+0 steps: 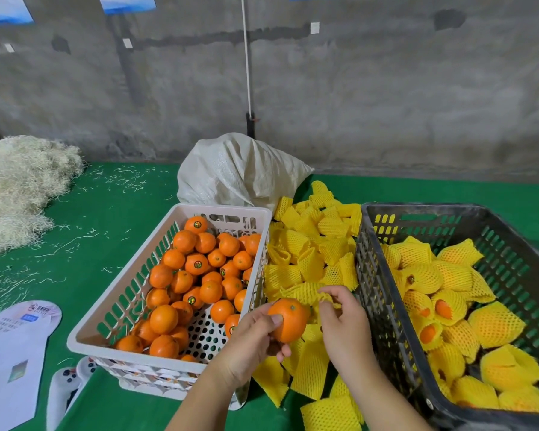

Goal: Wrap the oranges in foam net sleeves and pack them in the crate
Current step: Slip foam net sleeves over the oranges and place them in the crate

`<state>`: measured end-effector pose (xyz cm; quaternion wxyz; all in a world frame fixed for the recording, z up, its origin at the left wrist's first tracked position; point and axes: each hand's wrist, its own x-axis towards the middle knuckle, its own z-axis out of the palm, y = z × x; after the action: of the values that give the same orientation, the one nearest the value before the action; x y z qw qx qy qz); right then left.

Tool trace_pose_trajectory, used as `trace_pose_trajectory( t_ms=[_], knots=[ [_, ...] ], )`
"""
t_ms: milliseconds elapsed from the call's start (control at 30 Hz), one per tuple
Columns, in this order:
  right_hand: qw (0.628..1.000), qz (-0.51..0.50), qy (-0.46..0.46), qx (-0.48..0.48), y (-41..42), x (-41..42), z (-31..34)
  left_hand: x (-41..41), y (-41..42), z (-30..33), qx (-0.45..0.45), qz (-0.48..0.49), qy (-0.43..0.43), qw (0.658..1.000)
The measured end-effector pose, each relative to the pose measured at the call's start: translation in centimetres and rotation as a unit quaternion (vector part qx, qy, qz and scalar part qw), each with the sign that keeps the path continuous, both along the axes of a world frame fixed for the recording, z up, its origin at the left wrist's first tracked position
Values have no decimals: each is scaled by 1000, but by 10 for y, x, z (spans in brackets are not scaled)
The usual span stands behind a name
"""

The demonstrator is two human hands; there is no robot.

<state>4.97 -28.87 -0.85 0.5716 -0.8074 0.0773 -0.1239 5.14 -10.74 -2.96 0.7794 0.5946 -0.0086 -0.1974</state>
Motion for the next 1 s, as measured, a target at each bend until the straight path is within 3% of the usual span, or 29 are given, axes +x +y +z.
trace_pose_trajectory(
  t_ms=[133,233,367,533,667,733,833,900,1000],
  knots=[
    [996,-43,-72,31,3,-1,8,1,-3,-7,1,30,16,999],
    [990,25,-110,-85,15,-13,8,-1,-2,-14,14,20,18,1000],
    [953,78,-184,-228,22,-21,-4,-3,2,-13,23,-3,3,1000],
    [970,19,-191,-152,16,-8,0,8,11,3,111,25,-113,987],
    [959,55,-211,-178,25,-1,-4,20,18,8,157,18,-204,966],
    [944,72,-221,-236,24,2,-11,20,22,1,163,38,-203,965],
    [921,89,-248,-288,25,1,-18,18,30,-10,101,102,-158,977],
    [920,107,-263,-270,31,-3,-19,18,30,-13,87,124,-160,975],
    [945,100,-264,-164,38,-6,-13,16,24,-13,110,121,-214,963]
  ],
)
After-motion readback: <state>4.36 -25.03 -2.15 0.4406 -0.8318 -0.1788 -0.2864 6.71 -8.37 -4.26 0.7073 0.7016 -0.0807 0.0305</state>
